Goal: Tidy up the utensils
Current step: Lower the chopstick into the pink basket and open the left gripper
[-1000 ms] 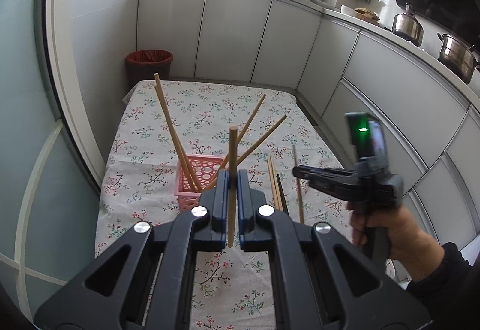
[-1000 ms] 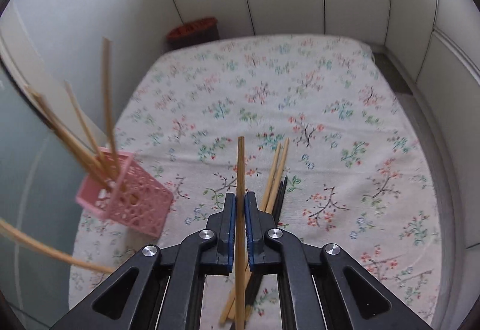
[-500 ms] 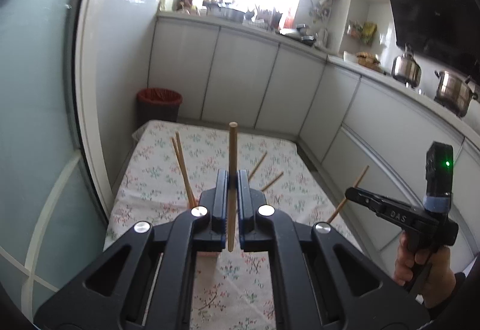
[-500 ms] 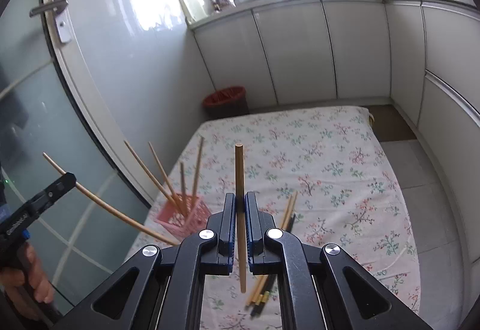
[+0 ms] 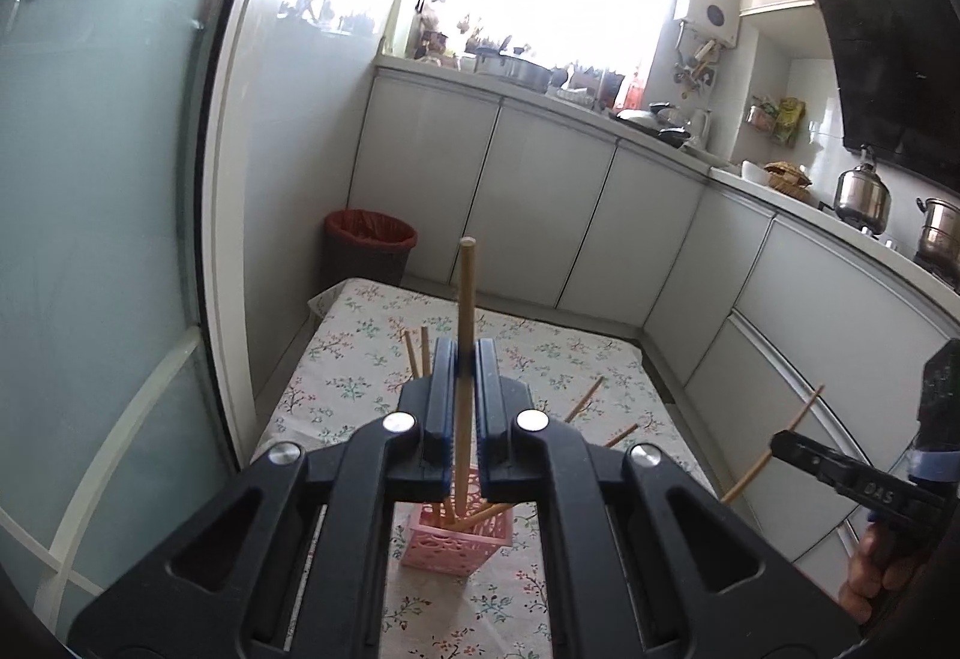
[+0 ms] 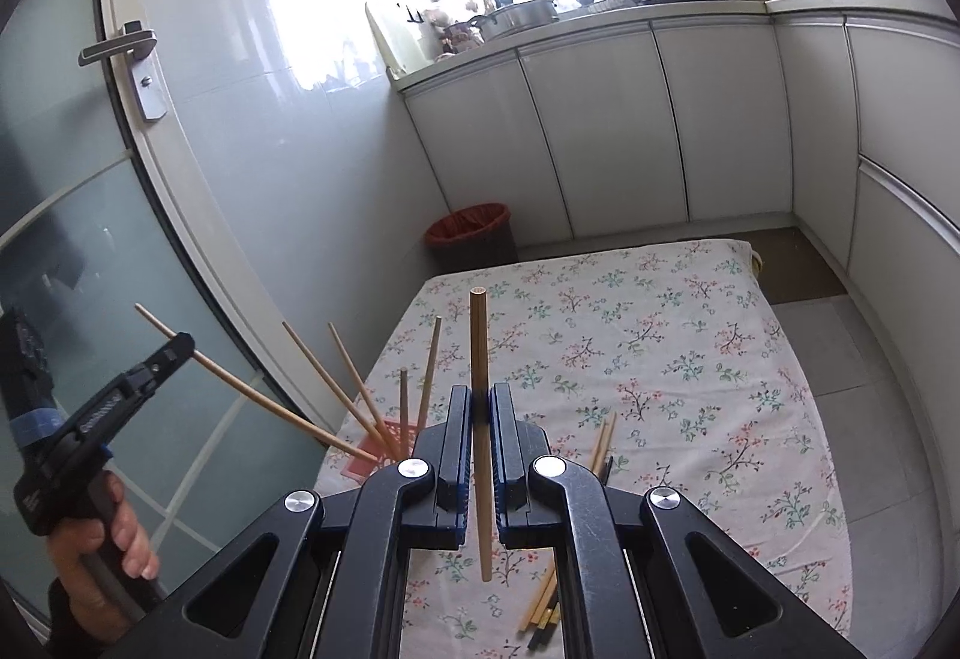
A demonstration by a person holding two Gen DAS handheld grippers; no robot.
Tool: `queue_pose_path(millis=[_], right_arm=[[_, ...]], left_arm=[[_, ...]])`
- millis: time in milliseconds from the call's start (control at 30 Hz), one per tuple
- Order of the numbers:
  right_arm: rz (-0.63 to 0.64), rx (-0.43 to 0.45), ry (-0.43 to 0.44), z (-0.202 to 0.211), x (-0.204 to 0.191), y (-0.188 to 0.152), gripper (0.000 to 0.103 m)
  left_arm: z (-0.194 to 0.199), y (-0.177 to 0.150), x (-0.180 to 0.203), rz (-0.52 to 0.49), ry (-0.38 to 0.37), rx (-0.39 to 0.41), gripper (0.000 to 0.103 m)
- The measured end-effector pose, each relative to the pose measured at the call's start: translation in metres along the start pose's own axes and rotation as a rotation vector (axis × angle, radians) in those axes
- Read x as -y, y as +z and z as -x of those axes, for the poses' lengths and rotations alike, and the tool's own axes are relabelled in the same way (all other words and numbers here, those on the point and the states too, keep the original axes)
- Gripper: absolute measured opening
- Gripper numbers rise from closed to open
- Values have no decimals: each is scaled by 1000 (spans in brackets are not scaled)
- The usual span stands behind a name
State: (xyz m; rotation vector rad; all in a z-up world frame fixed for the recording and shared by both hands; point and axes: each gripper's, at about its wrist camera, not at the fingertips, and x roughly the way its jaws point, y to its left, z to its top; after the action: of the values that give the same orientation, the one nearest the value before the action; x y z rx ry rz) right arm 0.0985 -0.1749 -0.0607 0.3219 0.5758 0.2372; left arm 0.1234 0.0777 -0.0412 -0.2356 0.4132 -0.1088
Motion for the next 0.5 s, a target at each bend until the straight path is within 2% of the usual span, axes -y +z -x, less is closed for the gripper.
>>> queue_pose_path(millis=[200, 367, 433, 500], right_arm=[[7, 12, 20, 2, -7, 0, 6], [14, 24, 48, 2, -19, 3, 6], [13, 31, 61, 3, -24, 4, 6], [11, 40, 75, 3, -30, 6, 6]], left_arm=[[-38, -7, -7, 24, 37, -110, 6], [-53, -11, -10, 27, -4, -124, 9], [-54, -13, -11, 27, 2, -132, 22], [-49, -12, -12, 40, 3, -133, 28]])
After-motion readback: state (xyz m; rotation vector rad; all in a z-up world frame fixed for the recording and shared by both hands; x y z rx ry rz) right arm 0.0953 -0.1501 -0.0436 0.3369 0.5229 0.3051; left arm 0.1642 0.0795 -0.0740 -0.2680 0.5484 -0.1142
